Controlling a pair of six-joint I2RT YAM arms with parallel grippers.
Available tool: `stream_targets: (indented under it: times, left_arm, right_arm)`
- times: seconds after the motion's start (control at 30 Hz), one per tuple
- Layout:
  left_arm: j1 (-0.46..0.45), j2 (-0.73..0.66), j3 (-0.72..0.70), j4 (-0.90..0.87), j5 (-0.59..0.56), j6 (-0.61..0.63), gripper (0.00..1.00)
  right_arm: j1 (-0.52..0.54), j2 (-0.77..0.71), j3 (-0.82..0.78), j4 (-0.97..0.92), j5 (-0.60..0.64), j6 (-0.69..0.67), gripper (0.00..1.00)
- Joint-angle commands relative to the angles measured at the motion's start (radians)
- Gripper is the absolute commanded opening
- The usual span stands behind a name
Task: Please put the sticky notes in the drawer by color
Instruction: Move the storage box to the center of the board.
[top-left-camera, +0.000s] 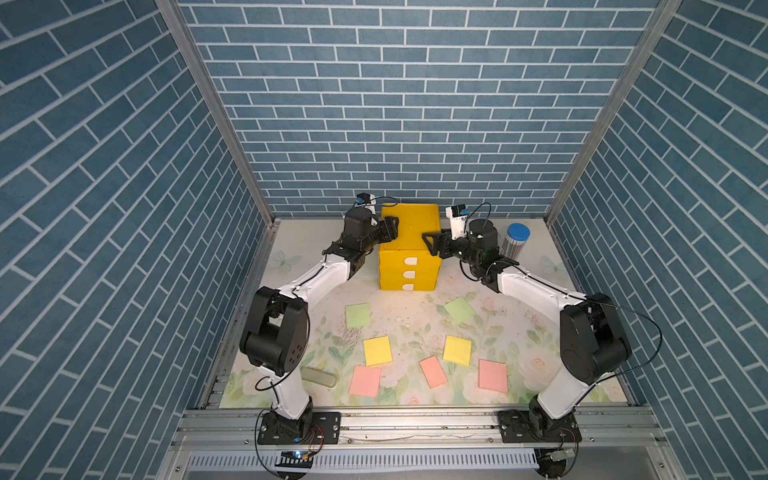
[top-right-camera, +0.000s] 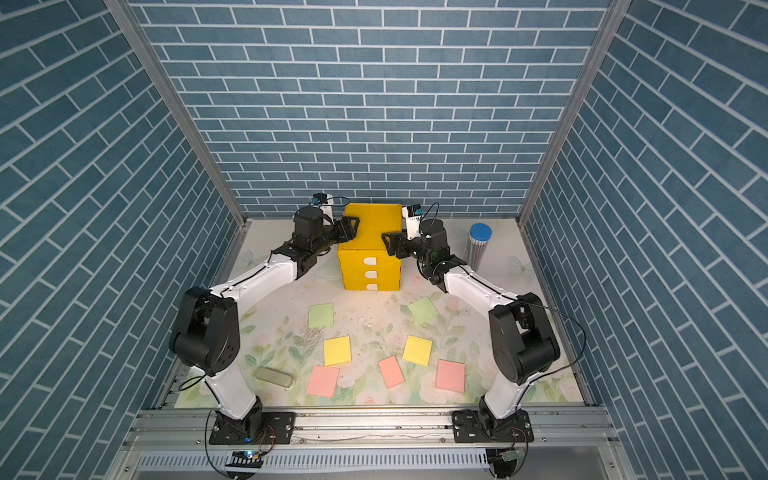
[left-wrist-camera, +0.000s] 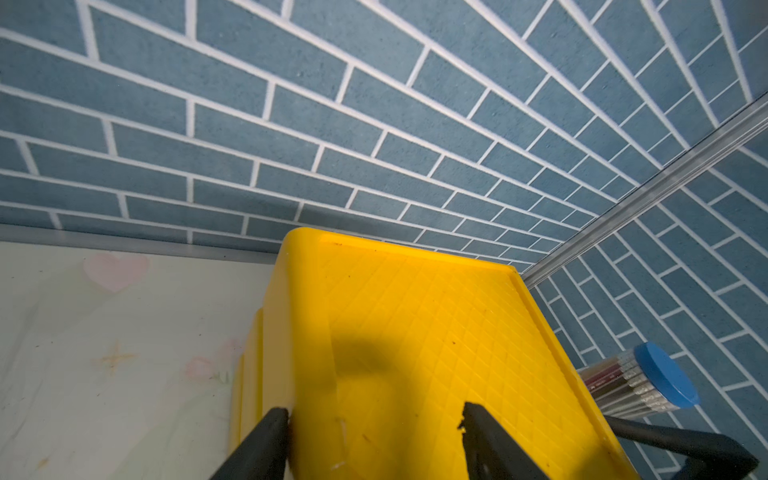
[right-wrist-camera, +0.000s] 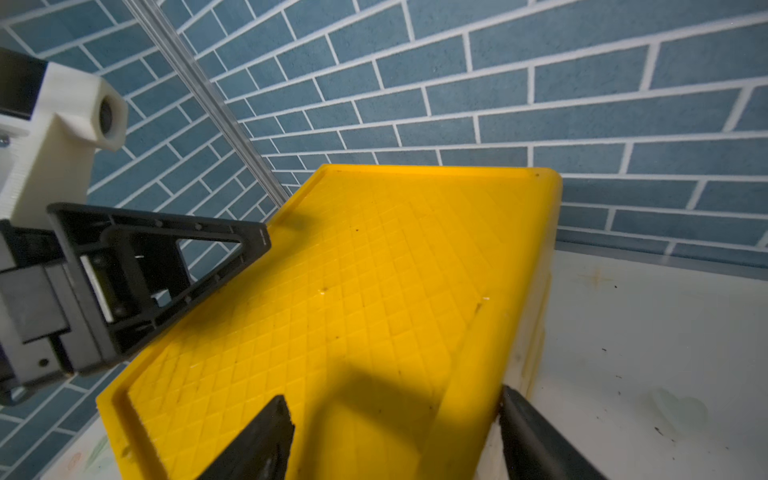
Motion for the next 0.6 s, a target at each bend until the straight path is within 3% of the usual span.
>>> stream_targets:
  times: [0.0,0.1,0.17,0.3,0.43,0.57]
  left_arm:
    - [-0.059,0.061,0.006,-0.059,0.072,-0.009,0.7]
    - [-0.063,0.045,-0.001,-0.065,0.028,-0.018,0.71]
    - [-0.065,0.022,-0.01,-0.056,-0.006,-0.02,0.77]
    - [-0.064,0.0,0.074,-0.136,-0.053,0.036,0.83]
    - [-0.062,0.055,0.232,-0.338,-0.129,0.108,0.83]
    - [-0.06,0.061,0.204,-0.365,-0.182,0.121,0.8]
  right_arm:
    - [-0.018,0.004,-0.02,-0.017,-0.074,0.027,0.77]
    - [-0.016,0.038,0.032,-0.075,-0.091,0.011,0.75]
    - [-0.016,0.039,0.029,-0.075,-0.081,0.014,0.74]
    - [-0.016,-0.001,-0.015,-0.037,-0.055,0.03,0.74]
    - [-0.019,-0.02,0.032,-0.096,-0.054,-0.011,0.77]
    - [-0.042,-0.088,0.127,-0.221,-0.099,-0.102,0.79]
